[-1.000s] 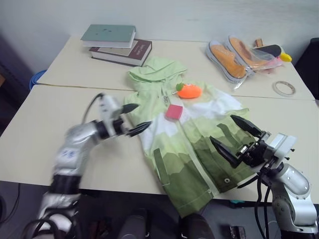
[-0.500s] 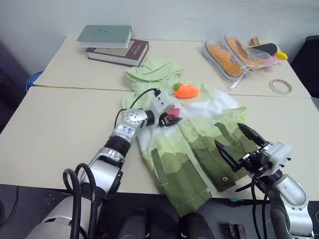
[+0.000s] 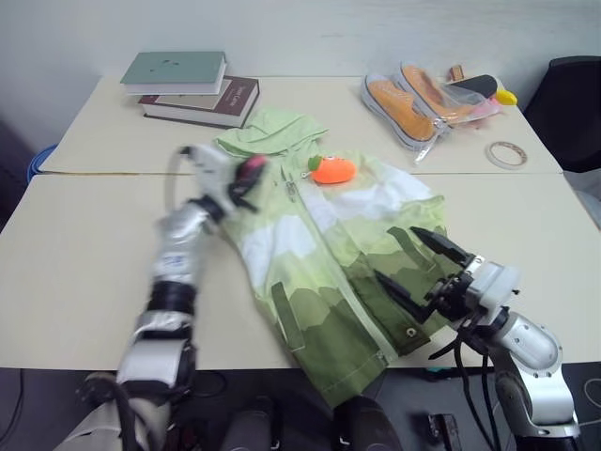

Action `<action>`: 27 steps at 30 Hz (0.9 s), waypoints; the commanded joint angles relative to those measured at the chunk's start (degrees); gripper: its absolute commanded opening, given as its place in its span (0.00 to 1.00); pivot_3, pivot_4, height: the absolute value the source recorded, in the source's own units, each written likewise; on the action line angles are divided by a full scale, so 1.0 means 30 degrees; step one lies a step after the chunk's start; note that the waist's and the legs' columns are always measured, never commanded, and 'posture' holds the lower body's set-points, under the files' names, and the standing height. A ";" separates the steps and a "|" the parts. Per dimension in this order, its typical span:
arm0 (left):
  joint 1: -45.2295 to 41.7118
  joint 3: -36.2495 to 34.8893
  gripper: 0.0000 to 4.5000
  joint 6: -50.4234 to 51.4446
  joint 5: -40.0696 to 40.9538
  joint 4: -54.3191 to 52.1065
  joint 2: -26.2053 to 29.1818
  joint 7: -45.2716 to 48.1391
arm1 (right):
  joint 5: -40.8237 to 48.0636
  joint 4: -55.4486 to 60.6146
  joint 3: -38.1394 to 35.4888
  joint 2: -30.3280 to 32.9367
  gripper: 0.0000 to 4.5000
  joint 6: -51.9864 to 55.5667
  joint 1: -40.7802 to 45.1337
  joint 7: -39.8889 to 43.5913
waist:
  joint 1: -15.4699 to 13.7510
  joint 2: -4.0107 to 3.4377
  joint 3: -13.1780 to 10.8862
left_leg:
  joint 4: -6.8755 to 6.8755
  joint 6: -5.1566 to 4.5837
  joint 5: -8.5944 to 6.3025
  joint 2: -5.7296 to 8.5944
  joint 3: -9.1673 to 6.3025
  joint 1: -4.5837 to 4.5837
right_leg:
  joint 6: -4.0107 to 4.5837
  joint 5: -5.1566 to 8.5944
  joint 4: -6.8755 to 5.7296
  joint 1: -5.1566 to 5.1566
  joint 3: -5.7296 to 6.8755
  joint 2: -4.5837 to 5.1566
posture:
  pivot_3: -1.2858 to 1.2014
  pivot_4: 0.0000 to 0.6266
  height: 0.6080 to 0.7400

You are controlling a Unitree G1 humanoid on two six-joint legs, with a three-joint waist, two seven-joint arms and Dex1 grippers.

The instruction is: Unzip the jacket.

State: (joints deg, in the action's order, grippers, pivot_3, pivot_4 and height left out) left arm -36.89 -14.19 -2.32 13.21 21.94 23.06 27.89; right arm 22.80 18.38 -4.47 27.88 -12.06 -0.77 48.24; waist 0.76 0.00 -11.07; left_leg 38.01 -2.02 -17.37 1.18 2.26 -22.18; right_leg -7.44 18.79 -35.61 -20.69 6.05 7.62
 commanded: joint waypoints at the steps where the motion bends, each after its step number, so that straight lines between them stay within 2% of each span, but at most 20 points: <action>1: 0.3393 -0.2473 0.16 0.2829 0.0826 -0.4208 0.1997 -0.0943 | 0.0607 0.0529 0.0620 0.0449 1.00 0.0424 0.0916 0.0940 | -0.0043 -0.0001 0.0000 | 0.0006 -0.0009 -0.0010 0.0017 0.0009 0.0005 | 0.0000 0.0000 0.0008 0.0008 -0.0019 0.0019 | 0.52 0.24 1.00; 4: 0.7032 -0.3861 0.16 0.3604 0.0449 -0.4962 0.4097 -0.0386 | 0.0758 0.0426 0.0890 0.0648 1.00 0.0939 0.1292 0.1278 | -0.0210 0.0004 0.0001 | 0.0025 -0.0018 -0.0027 0.0023 -0.0012 0.0011 | 0.0001 0.0000 0.0016 0.0024 -0.0042 0.0031 | 0.52 0.24 1.00; 6: 0.8341 -0.4888 0.31 0.4046 0.0793 -0.4973 0.4441 -0.0886 | 0.0802 0.0423 0.0817 0.0707 1.00 0.1279 0.1302 0.1242 | -0.0568 0.0007 0.0003 | 0.0030 -0.0012 -0.0032 0.0027 -0.0053 0.0004 | 0.0006 0.0003 0.0028 0.0042 -0.0043 0.0045 | 0.52 0.24 1.00; 8: 0.9178 -0.5295 0.42 0.4007 0.0893 -0.4828 0.4621 -0.0765 | 0.0693 0.0297 0.0697 0.0842 1.00 0.1490 0.1261 0.1234 | -0.0794 0.0014 0.0006 | 0.0049 -0.0012 -0.0045 0.0027 -0.0069 0.0001 | 0.0010 0.0004 0.0041 0.0054 -0.0069 0.0078 | 0.52 0.24 1.00; 12: 0.9468 -0.5253 0.69 0.4008 0.1194 -0.4890 0.4929 -0.0089 | 0.0517 0.0012 -0.0167 0.1437 1.00 0.2108 0.0706 0.0896 | -0.0936 0.0021 0.0011 | 0.0047 -0.0025 -0.0084 0.0085 -0.0102 -0.0005 | 0.0018 -0.0001 0.0051 0.0070 -0.0059 0.0236 | 0.52 0.24 1.00; 15: 0.9840 -0.4805 0.91 0.4859 0.1794 -0.6724 0.5727 0.1425 | 0.0895 0.0080 -0.1836 0.2128 1.00 0.3152 0.0029 0.0063 | -0.0821 0.0024 0.0012 | 0.0028 -0.0021 -0.0097 0.0086 -0.0074 -0.0007 | 0.0018 -0.0001 0.0048 0.0057 -0.0021 0.0233 | 0.52 0.24 1.00; 17: 0.9590 -0.4682 0.99 0.5064 0.1968 -0.7193 0.6327 0.2093 | 0.1364 0.0068 -0.3433 0.2783 1.00 0.4559 -0.0703 -0.0630 | -0.0751 0.0024 0.0012 | 0.0021 -0.0023 -0.0098 0.0085 -0.0057 -0.0008 | 0.0018 -0.0001 0.0043 0.0045 -0.0006 0.0228 | 0.52 0.24 1.00; 22: 0.7907 -0.3220 0.99 0.3121 0.1493 -0.5856 0.7735 0.4778 | 0.1713 -0.1094 -0.5717 0.5248 1.00 0.9104 -0.2307 -0.0917 | -0.0723 0.0022 0.0012 | 0.0014 -0.0024 -0.0095 0.0054 0.0003 0.0010 | 0.0017 0.0000 0.0055 0.0048 0.0043 0.0162 | 0.52 0.24 1.00; 27: 0.4367 0.0798 0.99 -0.1028 -0.1056 -0.1544 0.8674 0.8123 | 0.3258 -0.2135 -0.6454 0.6620 1.00 1.3441 -0.1974 -0.0588 | -0.0700 0.0013 0.0009 | 0.0013 -0.0029 -0.0090 0.0020 0.0059 0.0015 | 0.0017 0.0000 0.0063 0.0033 0.0014 0.0062 | 0.52 0.24 1.00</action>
State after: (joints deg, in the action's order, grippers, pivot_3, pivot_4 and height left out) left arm -21.32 -14.88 -0.05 13.15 13.84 48.04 49.32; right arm 30.32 11.85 -21.93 46.09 24.20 -7.37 46.03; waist -1.34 0.04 -11.05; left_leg 38.05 -2.10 -17.64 1.23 2.44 -22.13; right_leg -7.39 18.78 -35.44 -20.60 6.10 7.78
